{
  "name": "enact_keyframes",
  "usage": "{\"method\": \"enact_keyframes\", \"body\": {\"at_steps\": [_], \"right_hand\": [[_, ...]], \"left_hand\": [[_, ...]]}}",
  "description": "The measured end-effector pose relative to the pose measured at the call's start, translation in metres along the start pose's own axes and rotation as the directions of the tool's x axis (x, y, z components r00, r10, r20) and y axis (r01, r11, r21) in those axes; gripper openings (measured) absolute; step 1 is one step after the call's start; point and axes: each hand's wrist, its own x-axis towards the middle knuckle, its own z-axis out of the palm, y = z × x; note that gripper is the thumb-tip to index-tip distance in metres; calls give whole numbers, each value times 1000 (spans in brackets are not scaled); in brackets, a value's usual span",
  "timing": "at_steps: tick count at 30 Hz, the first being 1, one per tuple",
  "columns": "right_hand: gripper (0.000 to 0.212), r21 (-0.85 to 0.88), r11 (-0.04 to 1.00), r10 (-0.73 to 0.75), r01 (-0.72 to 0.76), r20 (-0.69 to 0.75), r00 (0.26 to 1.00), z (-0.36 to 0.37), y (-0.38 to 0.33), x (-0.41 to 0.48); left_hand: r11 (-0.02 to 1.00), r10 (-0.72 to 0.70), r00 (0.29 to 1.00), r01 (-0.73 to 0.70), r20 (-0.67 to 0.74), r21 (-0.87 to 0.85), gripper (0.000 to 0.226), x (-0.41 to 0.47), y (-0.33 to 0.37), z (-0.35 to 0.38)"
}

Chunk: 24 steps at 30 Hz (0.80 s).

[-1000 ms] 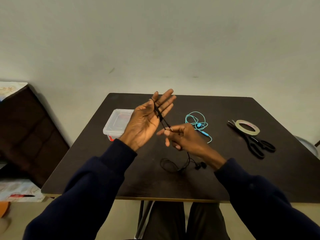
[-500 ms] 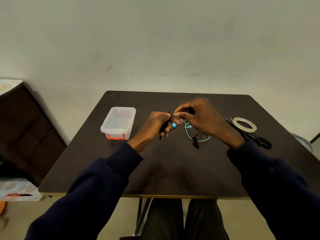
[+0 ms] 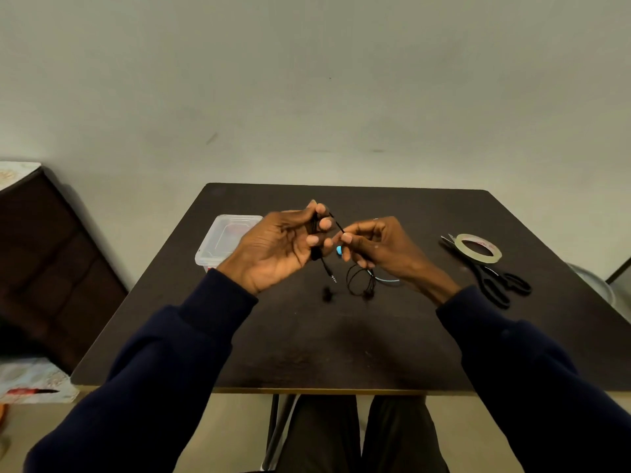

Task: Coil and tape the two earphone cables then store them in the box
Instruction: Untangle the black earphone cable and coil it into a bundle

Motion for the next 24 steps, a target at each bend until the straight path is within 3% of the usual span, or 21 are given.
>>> {"method": "enact_keyframes", "body": {"at_steps": [6,9,11,14,18,21,24], "right_hand": [[31,121,993,14,-7,-62,998,25,3,-2],[24,214,976,46,-40,-21,999,39,5,-7],[28,166,984,58,-62,28,998,45,4,-13],[31,32,999,38,-40,62,997,45,-1,-22],[26,-227,973,-22,43,94,995,34,-14,-28],[22,-409,905,-84,115,93,992,19,-26,-28],[19,-547,818,-172,176,60,983,1,-38,-20]], "left_hand": [[978,155,982,-137,111,-155,37,8,-5,20],[956,279,955,-266,101,-126,26,19,-1,26],[924,379,924,-374,55,-80,20,27,3,23],[867,481,877,-474,-12,152,21,35,2,10],[713,546,837,-451,-22,536,26,39,-14,-9],[577,505,863,-350,15,738,25,39,-21,-16],[543,403,915,-232,-8,807,27,34,-26,-16]]}}
